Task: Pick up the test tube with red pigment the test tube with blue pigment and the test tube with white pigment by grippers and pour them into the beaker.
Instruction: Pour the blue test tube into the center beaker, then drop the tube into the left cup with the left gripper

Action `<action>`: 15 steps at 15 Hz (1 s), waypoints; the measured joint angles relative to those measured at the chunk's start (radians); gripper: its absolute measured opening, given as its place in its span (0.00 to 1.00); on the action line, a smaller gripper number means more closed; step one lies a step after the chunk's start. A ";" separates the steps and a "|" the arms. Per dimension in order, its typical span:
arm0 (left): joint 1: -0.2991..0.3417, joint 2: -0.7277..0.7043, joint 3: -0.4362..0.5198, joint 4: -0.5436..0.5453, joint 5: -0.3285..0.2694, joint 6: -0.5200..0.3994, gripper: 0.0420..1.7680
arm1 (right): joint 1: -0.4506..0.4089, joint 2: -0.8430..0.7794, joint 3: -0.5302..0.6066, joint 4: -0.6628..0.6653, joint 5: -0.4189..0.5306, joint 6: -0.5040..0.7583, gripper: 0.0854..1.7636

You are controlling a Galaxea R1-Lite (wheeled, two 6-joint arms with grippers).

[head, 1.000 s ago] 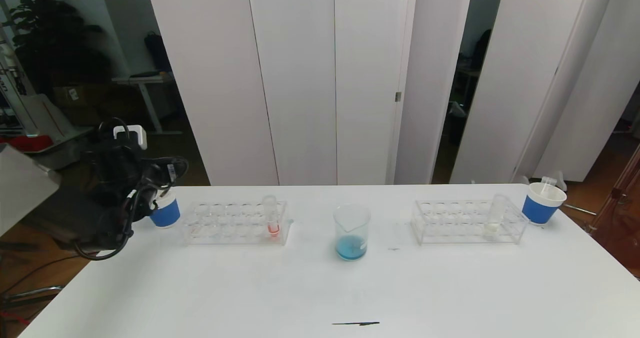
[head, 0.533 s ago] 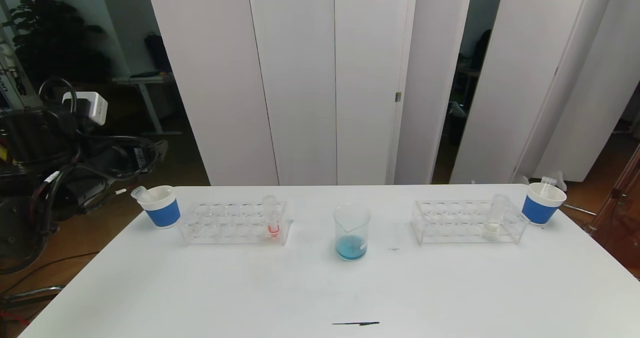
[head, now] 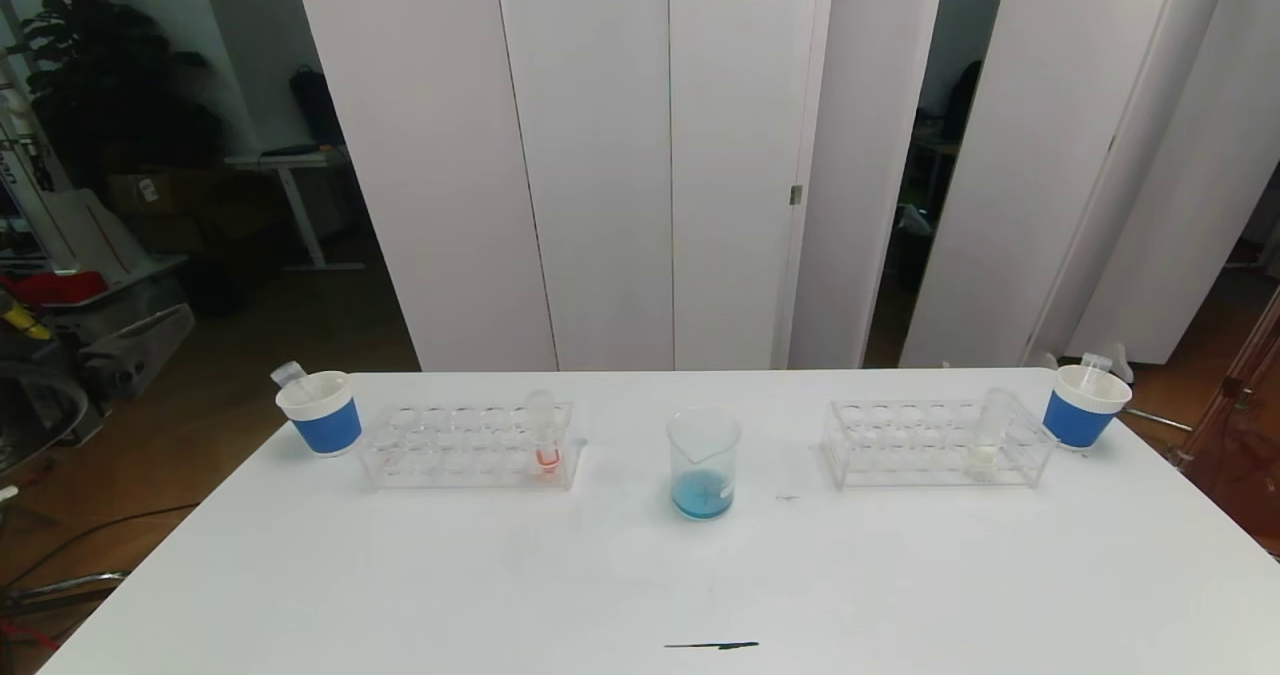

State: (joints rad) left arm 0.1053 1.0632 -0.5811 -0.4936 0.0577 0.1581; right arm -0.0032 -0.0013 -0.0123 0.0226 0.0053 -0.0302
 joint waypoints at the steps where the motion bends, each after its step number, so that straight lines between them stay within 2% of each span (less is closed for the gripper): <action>1: -0.012 -0.073 0.038 0.022 0.003 0.006 0.99 | 0.000 0.000 0.000 0.000 0.000 0.000 0.99; 4: -0.069 -0.293 0.139 0.096 0.010 0.037 0.99 | 0.000 0.000 0.000 0.000 0.000 0.000 0.99; 7: -0.103 -0.507 0.211 0.218 0.002 0.073 0.99 | 0.000 0.000 0.000 0.000 0.000 0.000 0.99; 11: -0.118 -0.759 0.261 0.425 -0.001 0.074 0.99 | 0.000 0.000 0.000 0.000 0.000 0.000 0.99; 13: -0.116 -0.849 0.289 0.474 -0.007 0.072 0.99 | 0.000 0.000 0.000 0.000 0.000 0.000 0.99; 15: -0.113 -0.937 0.320 0.538 -0.042 0.065 0.99 | 0.000 0.000 0.000 0.000 0.000 0.000 0.99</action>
State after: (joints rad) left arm -0.0072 0.1260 -0.2606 0.0440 0.0157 0.2232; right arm -0.0032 -0.0013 -0.0123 0.0226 0.0057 -0.0298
